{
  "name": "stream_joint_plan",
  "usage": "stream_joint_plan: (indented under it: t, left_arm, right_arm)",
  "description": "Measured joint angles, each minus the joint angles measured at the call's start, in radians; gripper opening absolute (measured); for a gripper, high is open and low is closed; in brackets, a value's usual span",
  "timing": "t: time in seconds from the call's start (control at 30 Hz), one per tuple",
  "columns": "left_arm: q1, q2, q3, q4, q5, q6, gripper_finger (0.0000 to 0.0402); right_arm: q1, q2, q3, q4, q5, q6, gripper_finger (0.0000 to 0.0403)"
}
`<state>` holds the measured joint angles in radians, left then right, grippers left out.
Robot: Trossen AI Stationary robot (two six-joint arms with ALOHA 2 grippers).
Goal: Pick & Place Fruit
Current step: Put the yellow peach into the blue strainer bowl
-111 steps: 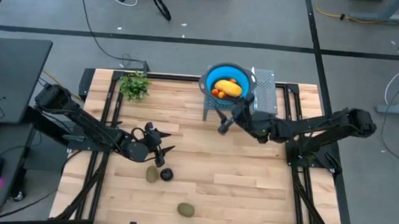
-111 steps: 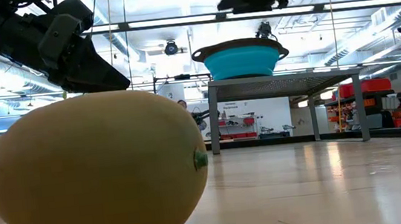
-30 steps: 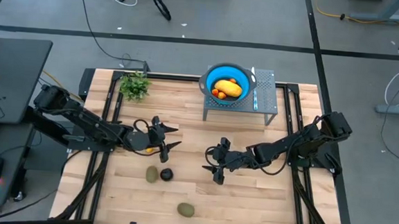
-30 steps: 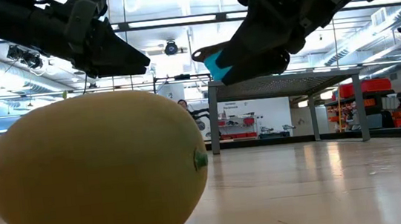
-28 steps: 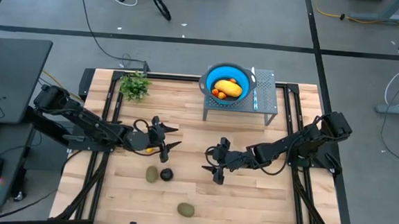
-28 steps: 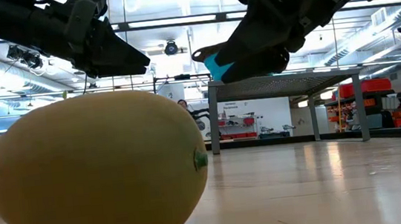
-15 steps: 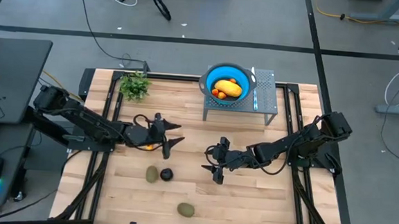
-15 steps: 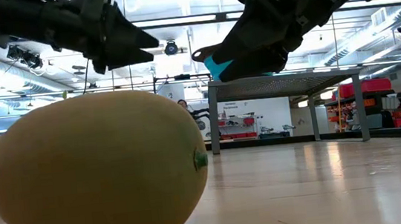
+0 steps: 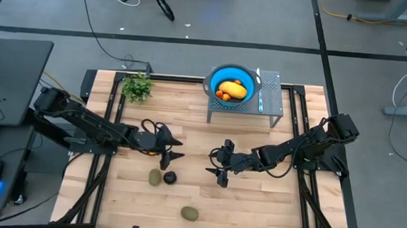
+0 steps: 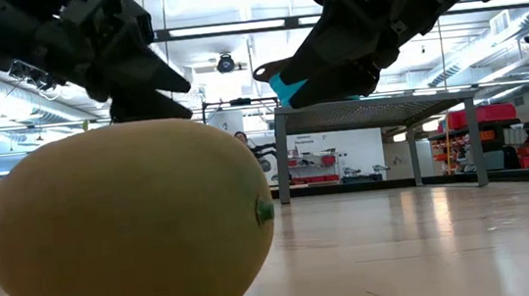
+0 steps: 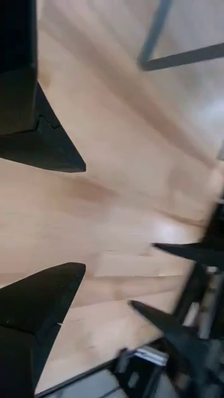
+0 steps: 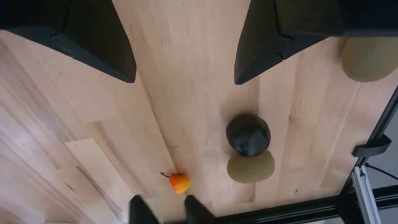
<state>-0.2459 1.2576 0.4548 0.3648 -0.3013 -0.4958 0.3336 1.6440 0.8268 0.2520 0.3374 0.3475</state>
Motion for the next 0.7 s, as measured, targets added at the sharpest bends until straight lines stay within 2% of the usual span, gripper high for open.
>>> stream_joint_plan:
  t: [0.17,0.33,0.5,0.7]
  left_arm:
    - [-0.003,-0.025,0.072,-0.277,0.049,-0.077,0.0258]
    - [-0.014,-0.026,0.140,-0.535,0.030,-0.157,0.0258]
    - [-0.015,-0.026,0.169,-0.691,0.055,-0.247,0.0258]
    - [-0.023,-0.026,0.174,-0.841,0.162,-0.377,0.0258]
  right_arm:
    - [0.000,0.000,0.000,-0.001,0.000,0.000,0.0282]
    - [0.000,0.000,0.000,-0.001,0.000,0.000,0.0282]
    - [0.000,0.000,-0.001,-0.001,-0.001,0.000,0.0282]
    - [0.000,0.000,0.000,-0.001,0.000,0.000,0.0282]
